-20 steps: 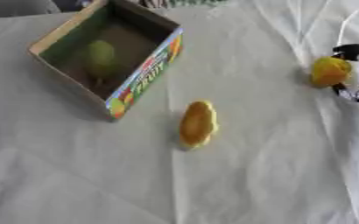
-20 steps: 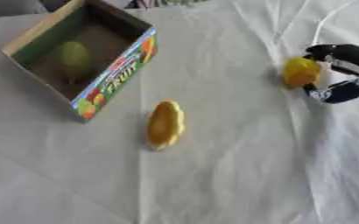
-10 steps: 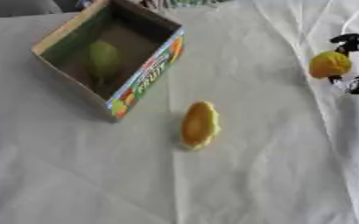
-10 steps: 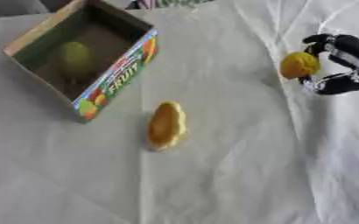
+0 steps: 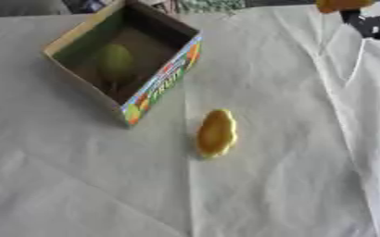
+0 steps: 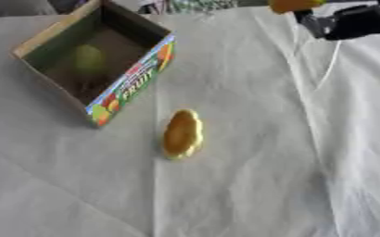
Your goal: Pick up objects on the table and place them in the box.
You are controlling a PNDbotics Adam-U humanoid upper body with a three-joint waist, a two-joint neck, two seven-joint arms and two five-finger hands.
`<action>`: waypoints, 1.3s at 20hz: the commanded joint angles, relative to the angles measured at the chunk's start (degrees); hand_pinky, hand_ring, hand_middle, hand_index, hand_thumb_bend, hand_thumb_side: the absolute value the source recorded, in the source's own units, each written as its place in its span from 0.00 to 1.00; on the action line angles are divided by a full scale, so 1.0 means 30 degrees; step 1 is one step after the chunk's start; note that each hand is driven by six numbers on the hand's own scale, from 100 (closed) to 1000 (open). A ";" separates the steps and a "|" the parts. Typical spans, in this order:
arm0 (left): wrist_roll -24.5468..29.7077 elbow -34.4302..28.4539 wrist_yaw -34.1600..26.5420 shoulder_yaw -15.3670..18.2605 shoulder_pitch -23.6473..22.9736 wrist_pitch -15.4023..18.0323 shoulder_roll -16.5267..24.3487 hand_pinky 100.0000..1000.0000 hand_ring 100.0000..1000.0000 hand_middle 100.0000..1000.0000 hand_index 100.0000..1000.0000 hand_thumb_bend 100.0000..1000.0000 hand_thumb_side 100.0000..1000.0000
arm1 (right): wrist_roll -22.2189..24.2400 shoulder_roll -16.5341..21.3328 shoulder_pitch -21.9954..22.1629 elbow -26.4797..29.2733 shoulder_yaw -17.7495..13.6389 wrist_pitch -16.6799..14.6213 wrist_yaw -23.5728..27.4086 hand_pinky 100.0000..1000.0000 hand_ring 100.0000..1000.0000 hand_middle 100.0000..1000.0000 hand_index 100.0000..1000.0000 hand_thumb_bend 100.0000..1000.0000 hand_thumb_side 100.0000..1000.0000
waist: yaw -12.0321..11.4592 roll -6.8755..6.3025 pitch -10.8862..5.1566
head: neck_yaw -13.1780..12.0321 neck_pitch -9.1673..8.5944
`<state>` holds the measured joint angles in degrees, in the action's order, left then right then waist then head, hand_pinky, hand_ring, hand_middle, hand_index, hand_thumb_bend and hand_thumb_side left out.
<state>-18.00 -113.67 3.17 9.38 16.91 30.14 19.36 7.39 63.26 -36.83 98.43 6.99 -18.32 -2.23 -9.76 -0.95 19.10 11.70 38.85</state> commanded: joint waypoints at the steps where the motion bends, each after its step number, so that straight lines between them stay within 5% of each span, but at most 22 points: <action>1: 0.0211 -0.0308 -0.0281 -0.0150 0.0500 0.0092 0.0748 0.80 0.79 0.78 0.88 0.02 0.35 | 0.1746 -0.1258 -0.2594 -0.0046 0.1230 0.0274 0.0588 0.68 0.81 0.29 0.51 0.00 0.04 | -0.0234 0.0059 -0.0558 | 0.0443 0.0234; 5: 0.0454 -0.0308 -0.0737 -0.0567 0.1389 0.0376 0.0960 0.80 0.79 0.78 0.88 0.07 0.30 | 0.3689 -0.4570 -0.6363 -0.2575 0.2802 0.0254 -0.0054 0.69 0.81 0.29 0.51 0.00 0.04 | -0.1007 0.0162 -0.0707 | 0.1203 0.0306; 9: 0.0846 -0.0308 -0.1314 -0.1180 0.2625 0.0951 0.1137 0.80 0.79 0.78 0.88 0.13 0.25 | 0.4271 -0.7699 -0.8756 -0.5662 0.3158 -0.0406 -0.1901 0.69 0.81 0.29 0.51 0.00 0.02 | -0.1926 0.0275 -0.0545 | 0.2024 0.0210; 15: 0.1642 -0.0308 -0.2436 -0.2149 0.4292 0.1464 0.0898 0.80 0.79 0.78 0.88 0.16 0.22 | 0.3001 -1.1251 -1.0637 -1.0470 0.2702 -0.2054 -0.6597 0.68 0.79 0.30 0.51 0.00 0.00 | -0.3214 0.0463 -0.0129 | 0.3331 -0.0052; 21: 0.2660 -0.0308 -0.3414 -0.2666 0.5131 0.1454 0.0525 0.80 0.79 0.78 0.88 0.14 0.24 | 0.0992 -1.2775 -1.0858 -1.4123 0.2173 -0.3484 -1.1680 0.69 0.81 0.32 0.53 0.00 0.02 | -0.4189 0.0781 0.0342 | 0.3963 -0.0426; 24: 0.2982 -0.0308 -0.3631 -0.2681 0.5049 0.1373 0.0457 0.80 0.79 0.78 0.88 0.11 0.26 | 0.0416 -1.2902 -1.0742 -1.4811 0.2136 -0.3662 -1.3417 0.74 0.93 0.46 0.67 0.00 0.05 | -0.4240 0.0859 0.0428 | 0.3943 -0.0513; 26: 0.3108 -0.0308 -0.3707 -0.2672 0.4971 0.1311 0.0433 0.80 0.79 0.78 0.88 0.11 0.26 | 0.0831 -1.2904 -1.0617 -1.5025 0.2282 -0.3823 -1.4736 0.83 1.00 0.72 0.88 0.00 0.07 | -0.4228 0.0890 0.0430 | 0.3887 -0.0487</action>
<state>-9.15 -113.68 -7.62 1.26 31.45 34.14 20.07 9.86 24.11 -67.69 53.45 14.15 -29.46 -43.99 -22.34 2.03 21.51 23.33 38.15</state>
